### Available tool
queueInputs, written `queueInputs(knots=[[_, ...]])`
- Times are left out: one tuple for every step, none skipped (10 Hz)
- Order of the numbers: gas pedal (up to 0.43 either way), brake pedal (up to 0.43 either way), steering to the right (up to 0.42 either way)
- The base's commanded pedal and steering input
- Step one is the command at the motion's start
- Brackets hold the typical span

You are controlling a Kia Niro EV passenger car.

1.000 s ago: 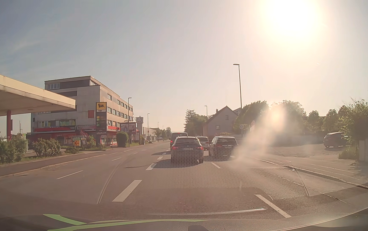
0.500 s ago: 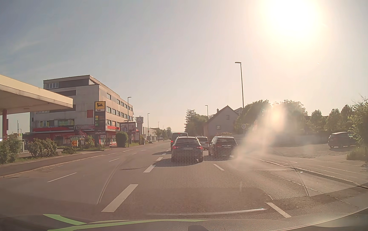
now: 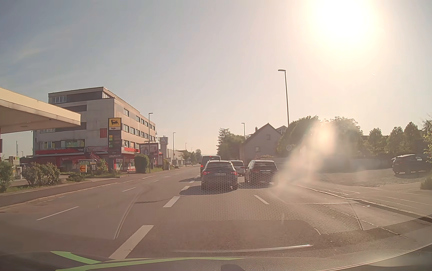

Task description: Follow the waypoints while adhering to traffic rules and regulations

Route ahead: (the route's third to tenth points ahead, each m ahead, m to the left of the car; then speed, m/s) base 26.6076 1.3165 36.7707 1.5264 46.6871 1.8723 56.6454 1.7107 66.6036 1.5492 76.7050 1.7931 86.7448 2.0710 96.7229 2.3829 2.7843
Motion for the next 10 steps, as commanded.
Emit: queueInputs(knots=[[0.157,0.000,-0.003],[0.157,0.000,-0.003],[0.157,0.000,-0.004],[0.157,0.000,-0.004],[0.157,0.000,-0.004],[0.157,0.000,-0.005],[0.157,0.000,-0.005],[0.150,0.000,-0.005],[0.138,0.000,-0.005],[0.130,0.000,-0.006]])
